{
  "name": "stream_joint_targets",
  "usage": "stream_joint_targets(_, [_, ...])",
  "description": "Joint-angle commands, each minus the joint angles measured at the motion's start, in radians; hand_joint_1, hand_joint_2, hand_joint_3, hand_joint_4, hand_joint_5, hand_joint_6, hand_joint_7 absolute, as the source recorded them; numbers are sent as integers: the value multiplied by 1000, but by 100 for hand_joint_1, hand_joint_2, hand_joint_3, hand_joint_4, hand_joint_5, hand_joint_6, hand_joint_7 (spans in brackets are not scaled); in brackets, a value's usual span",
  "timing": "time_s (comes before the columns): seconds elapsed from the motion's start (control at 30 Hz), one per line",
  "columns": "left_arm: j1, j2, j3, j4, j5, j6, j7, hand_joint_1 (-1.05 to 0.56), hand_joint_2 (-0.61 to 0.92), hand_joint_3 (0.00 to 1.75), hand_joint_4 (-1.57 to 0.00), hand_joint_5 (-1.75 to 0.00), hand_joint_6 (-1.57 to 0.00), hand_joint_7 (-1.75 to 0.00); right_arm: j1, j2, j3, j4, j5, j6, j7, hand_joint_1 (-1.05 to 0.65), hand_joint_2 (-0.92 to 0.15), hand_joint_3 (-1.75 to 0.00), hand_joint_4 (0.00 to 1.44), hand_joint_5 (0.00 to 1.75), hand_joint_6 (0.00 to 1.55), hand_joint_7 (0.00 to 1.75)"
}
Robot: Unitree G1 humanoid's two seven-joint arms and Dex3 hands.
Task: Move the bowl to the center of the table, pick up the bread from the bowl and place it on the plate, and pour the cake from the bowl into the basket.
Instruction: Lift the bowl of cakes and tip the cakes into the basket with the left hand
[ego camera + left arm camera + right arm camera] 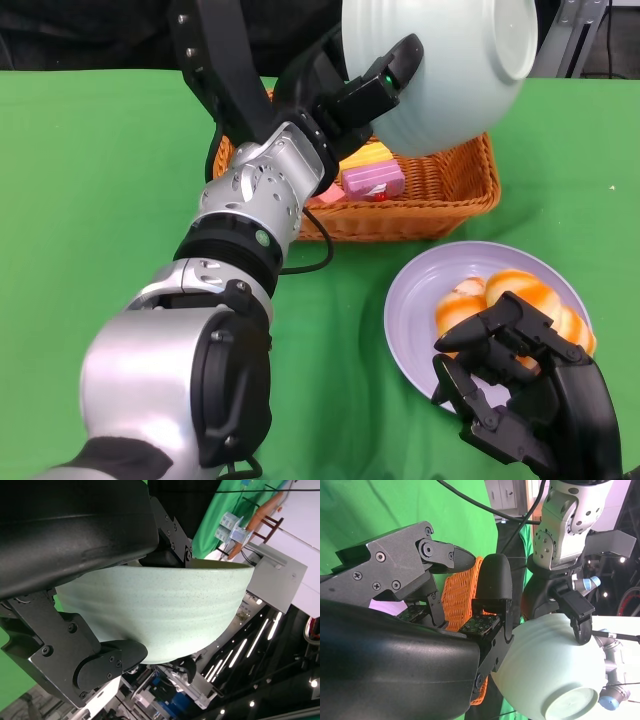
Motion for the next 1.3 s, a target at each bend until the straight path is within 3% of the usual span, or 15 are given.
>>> stream_joint_targets(0.03, [-57,9,32,-13,-44,40,19,-7,74,95,-73,-169,-72,-154,7,-4,1,-7,0,-13,-6,-16,-71,-64,71,161,60,132])
stream_joint_targets(0.13, [-67,15,59,-11,-73,82,29,-9,82,83,-73,-169,-69,-157,4,-5,0,-1,-8,-22,-9,-16,-71,-65,71,160,60,133])
stream_joint_targets(0.5, [-87,30,103,-7,-120,144,82,-11,91,62,-66,-175,-57,-170,-3,-8,-3,12,-3,-27,-2,-14,-69,-69,71,161,59,133])
stream_joint_targets(0.7, [-92,32,117,-7,-132,159,111,-9,79,85,-66,-175,-59,-173,-3,-10,-4,15,0,-30,3,-15,-68,-72,71,161,60,132])
stream_joint_targets(0.83, [-89,33,107,-11,-127,153,106,-9,77,89,-66,-175,-58,-173,-3,-8,-5,16,-1,-32,2,-15,-67,-72,71,161,60,133])
stream_joint_targets(1.0, [-61,25,7,-31,-32,51,35,-7,76,91,-69,-171,-61,-168,-6,-7,-5,19,-3,-36,0,-15,-66,-73,72,161,61,133])
stream_joint_targets(1.17, [-43,27,-63,-39,36,-45,-64,-6,61,116,-72,-169,-75,-151,-8,-7,-5,18,4,-33,4,-15,-66,-74,71,162,60,135])
stream_joint_targets(1.3, [-38,30,-123,-55,98,-132,-87,-7,52,124,-75,-163,-82,-141,-9,-8,-7,20,4,-35,4,-16,-65,-75,71,162,59,135])
